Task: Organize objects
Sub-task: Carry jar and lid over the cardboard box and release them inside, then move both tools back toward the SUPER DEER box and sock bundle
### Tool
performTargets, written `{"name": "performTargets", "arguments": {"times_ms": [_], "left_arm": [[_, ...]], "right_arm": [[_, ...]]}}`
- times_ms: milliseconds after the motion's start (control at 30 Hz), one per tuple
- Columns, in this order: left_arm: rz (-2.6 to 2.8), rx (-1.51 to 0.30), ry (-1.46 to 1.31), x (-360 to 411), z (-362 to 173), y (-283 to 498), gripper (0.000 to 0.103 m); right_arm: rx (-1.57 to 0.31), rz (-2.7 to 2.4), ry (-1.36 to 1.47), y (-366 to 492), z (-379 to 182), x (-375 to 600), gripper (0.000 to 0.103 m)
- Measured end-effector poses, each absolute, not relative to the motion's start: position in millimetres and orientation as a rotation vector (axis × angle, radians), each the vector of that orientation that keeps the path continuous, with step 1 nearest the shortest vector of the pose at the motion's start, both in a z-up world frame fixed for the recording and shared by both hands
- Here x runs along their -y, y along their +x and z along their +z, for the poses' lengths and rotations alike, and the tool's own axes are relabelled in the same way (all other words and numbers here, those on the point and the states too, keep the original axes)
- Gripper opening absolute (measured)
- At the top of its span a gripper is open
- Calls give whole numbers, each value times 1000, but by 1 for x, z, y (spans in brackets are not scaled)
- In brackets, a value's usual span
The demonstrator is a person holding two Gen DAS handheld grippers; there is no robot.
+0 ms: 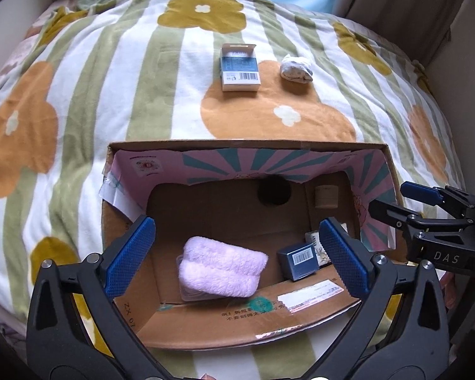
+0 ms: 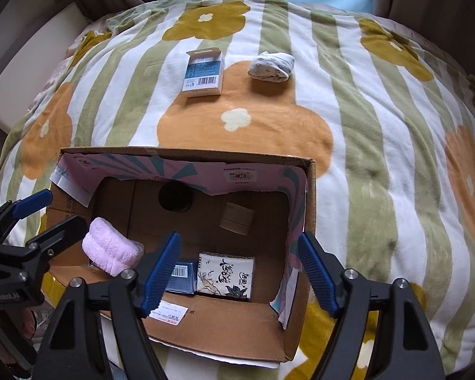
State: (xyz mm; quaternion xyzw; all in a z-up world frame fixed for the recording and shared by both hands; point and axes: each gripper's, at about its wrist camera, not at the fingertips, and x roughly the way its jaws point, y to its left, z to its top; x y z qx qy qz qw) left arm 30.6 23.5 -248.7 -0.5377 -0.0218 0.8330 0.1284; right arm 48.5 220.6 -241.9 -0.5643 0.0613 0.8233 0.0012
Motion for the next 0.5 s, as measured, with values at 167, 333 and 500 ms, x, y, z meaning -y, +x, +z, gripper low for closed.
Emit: {"name": "performTargets", "arguments": {"times_ms": [167,333,500], "left_arm": [[2408,77,-1566,-18,-247,30,103],[2390,128,-1557,-13,-245,29,103],[2378,121,-1551,-13,-242,25,103]], "right_arm": [[-199,2558,-1768,50,-244,-221,72],[-210,2550,-1768,48,-244,-220,72],[-224,2542,-1769,45,-245,-217,72]]}}
